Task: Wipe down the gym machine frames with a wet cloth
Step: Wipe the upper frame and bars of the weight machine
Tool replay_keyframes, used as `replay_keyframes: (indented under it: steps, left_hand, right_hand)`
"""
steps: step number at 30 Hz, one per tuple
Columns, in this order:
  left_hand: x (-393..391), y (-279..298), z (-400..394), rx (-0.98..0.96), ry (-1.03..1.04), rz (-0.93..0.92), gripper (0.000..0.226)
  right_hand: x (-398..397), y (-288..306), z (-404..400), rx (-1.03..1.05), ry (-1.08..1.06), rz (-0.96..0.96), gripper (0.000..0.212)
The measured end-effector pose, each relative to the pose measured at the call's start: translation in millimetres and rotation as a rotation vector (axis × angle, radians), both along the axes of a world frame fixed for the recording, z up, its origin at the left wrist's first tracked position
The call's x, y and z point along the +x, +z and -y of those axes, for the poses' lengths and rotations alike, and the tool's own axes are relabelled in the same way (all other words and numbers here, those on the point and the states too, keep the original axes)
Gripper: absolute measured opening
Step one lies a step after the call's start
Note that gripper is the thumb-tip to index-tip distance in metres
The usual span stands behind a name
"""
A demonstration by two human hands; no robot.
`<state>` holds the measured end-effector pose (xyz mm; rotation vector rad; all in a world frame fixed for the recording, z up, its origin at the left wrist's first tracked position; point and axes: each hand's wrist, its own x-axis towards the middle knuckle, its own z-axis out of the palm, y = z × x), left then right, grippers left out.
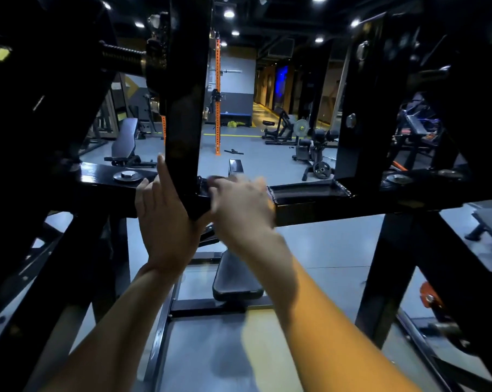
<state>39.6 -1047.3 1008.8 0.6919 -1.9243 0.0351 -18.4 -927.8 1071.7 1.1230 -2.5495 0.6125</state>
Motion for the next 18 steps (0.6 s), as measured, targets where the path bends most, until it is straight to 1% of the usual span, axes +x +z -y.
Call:
replay_keyframes:
  steps: [1, 2, 3, 4, 6, 8, 9, 10, 11, 13, 15, 16, 18]
  left_hand:
    - [0.1, 0.2, 0.2, -0.007, 0.0, -0.012, 0.11]
    - [0.8, 0.3, 0.0, -0.002, -0.003, -0.013, 0.112]
    - [1.1, 0.8, 0.3, 0.011, -0.013, 0.001, 0.119]
    - [1.7, 1.1, 0.0, 0.02, -0.016, 0.013, 0.126]
    - [2.6, 0.9, 0.3, 0.01, -0.005, 0.028, 0.131]
    - [0.8, -0.2, 0.0, 0.016, -0.001, 0.025, 0.131]
    - [0.7, -0.1, 0.1, 0.022, 0.0, 0.021, 0.131]
    - [1.7, -0.1, -1.1, 0.025, 0.001, 0.021, 0.131]
    - [2.2, -0.6, -1.2, 0.024, 0.0, 0.024, 0.131]
    - [1.8, 0.5, -0.8, 0.02, -0.001, 0.015, 0.129]
    - [2.2, 2.6, -2.3, 0.018, -0.017, -0.002, 0.119]
    - [2.0, 2.9, -2.4, 0.02, -0.017, -0.016, 0.114]
    - [2.0, 3.8, -2.2, 0.016, -0.015, -0.012, 0.12]
  right_hand:
    - [-0.7, -0.2, 8.9, 0.001, 0.069, 0.0, 0.031]
    - [-8.5, 0.0, 8.3, -0.006, 0.115, 0.032, 0.034]
    - [-19.3, 0.1, -2.1, -0.021, 0.122, 0.048, 0.038]
    - [-34.5, -2.1, -19.7, -0.02, 0.073, 0.04, 0.04]
    - [-60.8, 1.3, -71.7, 0.039, -0.156, -0.01, 0.036]
    - [-73.0, 11.0, -117.6, 0.038, -0.398, 0.002, 0.034]
    - [-71.3, 15.8, -123.9, 0.044, -0.483, 0.023, 0.034]
    - [-66.2, 16.8, -113.3, 0.056, -0.5, 0.021, 0.035]
    - [-55.6, 17.6, -94.7, 0.047, -0.451, 0.005, 0.034]
    - [-23.1, 7.9, -42.9, 0.003, -0.244, 0.034, 0.03]
    - [5.3, -4.3, -3.6, -0.002, -0.045, 0.001, 0.026]
    - [8.5, -6.4, 2.9, 0.001, 0.006, -0.051, 0.025]
    - [-7.6, -5.5, -12.7, 0.01, 0.031, -0.103, 0.027]
